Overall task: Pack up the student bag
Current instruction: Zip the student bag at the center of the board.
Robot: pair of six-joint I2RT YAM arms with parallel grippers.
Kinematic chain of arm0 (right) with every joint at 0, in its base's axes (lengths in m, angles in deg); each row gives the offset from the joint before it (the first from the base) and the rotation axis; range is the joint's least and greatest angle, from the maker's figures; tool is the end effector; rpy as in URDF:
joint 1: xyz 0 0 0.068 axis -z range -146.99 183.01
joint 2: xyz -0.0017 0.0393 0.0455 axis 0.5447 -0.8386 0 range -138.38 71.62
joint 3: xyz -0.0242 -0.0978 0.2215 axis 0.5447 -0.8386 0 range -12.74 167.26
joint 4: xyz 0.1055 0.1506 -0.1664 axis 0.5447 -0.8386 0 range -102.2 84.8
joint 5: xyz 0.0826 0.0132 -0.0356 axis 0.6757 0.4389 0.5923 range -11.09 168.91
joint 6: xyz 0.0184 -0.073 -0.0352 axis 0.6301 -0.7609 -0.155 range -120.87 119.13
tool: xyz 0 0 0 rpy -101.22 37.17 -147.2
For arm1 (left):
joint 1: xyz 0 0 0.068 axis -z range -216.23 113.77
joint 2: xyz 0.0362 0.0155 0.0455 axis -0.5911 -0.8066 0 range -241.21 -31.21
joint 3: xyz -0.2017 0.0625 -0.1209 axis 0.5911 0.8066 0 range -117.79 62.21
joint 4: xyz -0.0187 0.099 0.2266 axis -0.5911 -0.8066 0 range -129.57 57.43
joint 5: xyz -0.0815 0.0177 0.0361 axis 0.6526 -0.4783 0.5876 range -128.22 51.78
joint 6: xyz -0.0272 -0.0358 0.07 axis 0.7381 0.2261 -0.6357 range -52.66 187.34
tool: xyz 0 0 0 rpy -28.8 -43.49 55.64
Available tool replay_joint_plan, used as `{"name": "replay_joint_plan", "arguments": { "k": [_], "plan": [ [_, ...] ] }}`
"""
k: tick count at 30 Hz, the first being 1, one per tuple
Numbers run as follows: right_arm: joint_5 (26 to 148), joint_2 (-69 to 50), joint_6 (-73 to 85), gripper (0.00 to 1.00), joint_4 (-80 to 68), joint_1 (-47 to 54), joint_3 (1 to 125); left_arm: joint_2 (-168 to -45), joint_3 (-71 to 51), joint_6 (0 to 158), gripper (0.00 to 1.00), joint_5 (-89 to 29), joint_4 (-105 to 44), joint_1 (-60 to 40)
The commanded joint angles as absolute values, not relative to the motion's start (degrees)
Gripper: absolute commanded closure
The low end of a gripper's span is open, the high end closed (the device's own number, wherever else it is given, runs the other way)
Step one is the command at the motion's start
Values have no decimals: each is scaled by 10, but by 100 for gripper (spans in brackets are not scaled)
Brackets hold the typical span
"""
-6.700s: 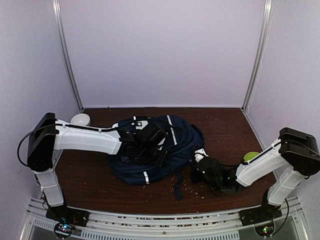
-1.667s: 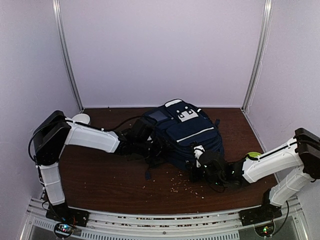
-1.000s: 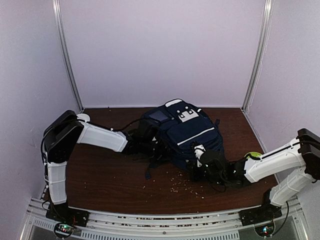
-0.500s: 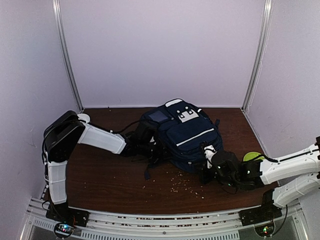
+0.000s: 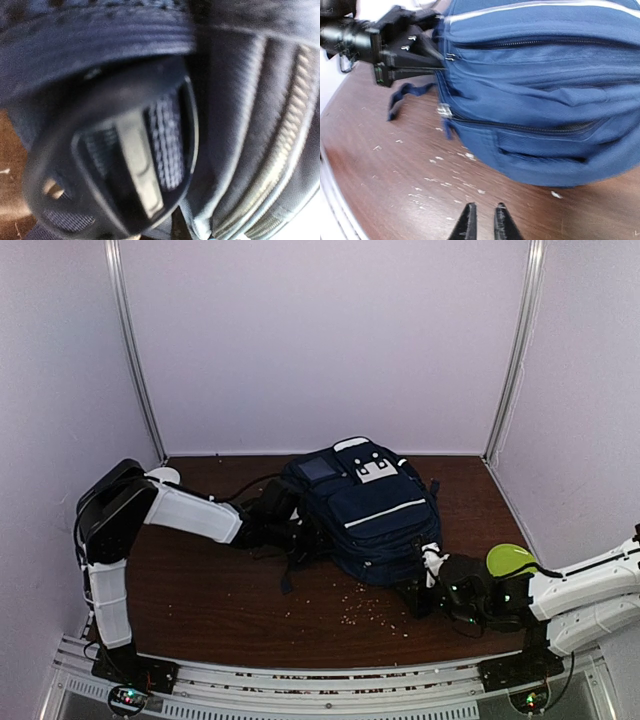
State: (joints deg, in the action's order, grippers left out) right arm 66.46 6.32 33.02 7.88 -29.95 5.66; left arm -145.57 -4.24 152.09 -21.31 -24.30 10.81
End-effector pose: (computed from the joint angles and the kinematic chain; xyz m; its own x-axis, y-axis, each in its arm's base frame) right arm 0.1250 0.2103 0.1176 -0.6496 -0.0750 -0.7566 -0.5134 0.7773 0.3636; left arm 0.2747 -0.3261 0.1036 -0.8891 -0.4432 0.1143 -0.3548 0.5097 -0.7838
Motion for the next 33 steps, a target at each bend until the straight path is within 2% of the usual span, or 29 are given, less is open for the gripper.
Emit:
{"name": "replay_joint_plan", "arguments": {
  "k": [1, 10, 21, 24, 29, 33],
  "plan": [
    [713, 31, 339, 77, 229, -315, 54, -1421, -40, 1502, 100, -251, -232, 105],
    [657, -84, 396, 65, 278, -317, 92, -1397, -44, 1497, 100, -243, -221, 131],
    [557, -141, 459, 58, 175, -319, 185, -1354, -37, 1476, 100, -267, -237, 153],
    [517, -157, 495, 62, 88, -319, 221, -1348, -30, 1476, 100, -267, -230, 157],
    [491, -167, 541, 78, 31, -318, 231, -1332, -23, 1468, 100, -272, -232, 160],
    [465, -112, 560, 79, -10, -318, 203, -1316, -14, 1460, 100, -280, -238, 160]
  ]
}}
